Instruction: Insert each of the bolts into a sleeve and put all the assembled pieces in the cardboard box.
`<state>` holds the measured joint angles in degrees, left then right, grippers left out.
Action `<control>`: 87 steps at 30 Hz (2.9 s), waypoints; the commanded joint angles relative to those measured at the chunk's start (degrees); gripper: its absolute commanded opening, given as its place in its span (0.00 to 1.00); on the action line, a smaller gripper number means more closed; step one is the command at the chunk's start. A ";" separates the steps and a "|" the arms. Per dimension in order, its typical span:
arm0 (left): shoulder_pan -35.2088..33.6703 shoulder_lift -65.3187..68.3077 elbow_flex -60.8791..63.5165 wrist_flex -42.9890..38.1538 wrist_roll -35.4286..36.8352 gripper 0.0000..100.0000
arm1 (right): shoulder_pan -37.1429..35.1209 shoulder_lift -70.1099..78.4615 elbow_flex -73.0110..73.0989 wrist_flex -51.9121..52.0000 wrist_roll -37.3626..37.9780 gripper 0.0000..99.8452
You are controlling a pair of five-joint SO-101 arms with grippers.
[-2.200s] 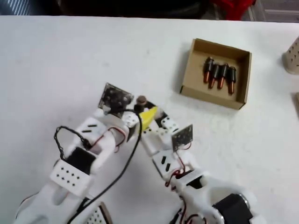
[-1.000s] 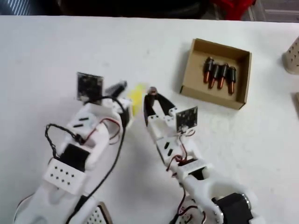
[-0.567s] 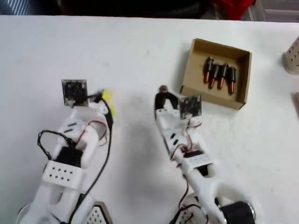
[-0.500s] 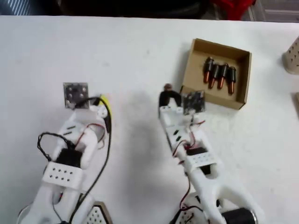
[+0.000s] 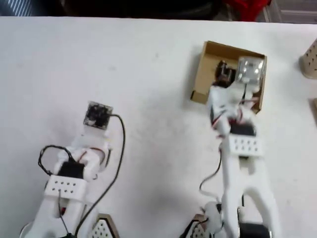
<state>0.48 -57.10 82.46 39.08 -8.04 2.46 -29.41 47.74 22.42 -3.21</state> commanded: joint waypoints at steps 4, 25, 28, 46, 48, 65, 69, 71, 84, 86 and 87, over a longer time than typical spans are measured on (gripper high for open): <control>-3.74 -2.68 0.97 -6.33 0.53 0.02 | 5.05 19.21 -33.93 17.19 1.05 0.02; -5.14 -46.81 14.42 14.95 0.62 0.02 | 9.01 85.23 -118.33 48.40 10.46 0.02; -5.14 -46.81 14.51 14.95 0.44 0.02 | 8.92 92.00 -125.63 50.68 12.40 0.02; -5.14 -46.81 14.51 14.95 0.18 0.02 | 8.13 85.58 -131.96 66.86 13.27 0.19; -5.14 -46.81 14.51 14.86 0.18 0.02 | 7.87 82.07 -131.96 70.02 13.27 0.10; -5.14 -46.81 13.36 13.54 0.44 0.02 | 15.34 43.74 -105.23 76.44 12.40 0.02; -5.49 -46.81 13.19 13.54 0.53 0.02 | 15.43 25.54 -81.67 76.09 12.48 0.02; -5.14 -46.81 13.19 13.45 0.53 0.02 | 14.99 16.92 -69.80 74.33 12.48 0.02; -5.41 -46.81 14.59 20.48 0.09 0.02 | 13.49 -37.93 7.21 50.77 12.57 0.02; -5.49 -46.81 14.59 21.01 0.09 0.02 | 11.47 -46.64 17.49 48.57 12.57 0.02; -5.58 -46.55 14.59 21.27 0.09 0.02 | 10.59 -50.77 22.24 47.78 12.57 0.02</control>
<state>-4.44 -103.34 97.14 59.65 -8.13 16.44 -63.08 50.02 74.81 8.66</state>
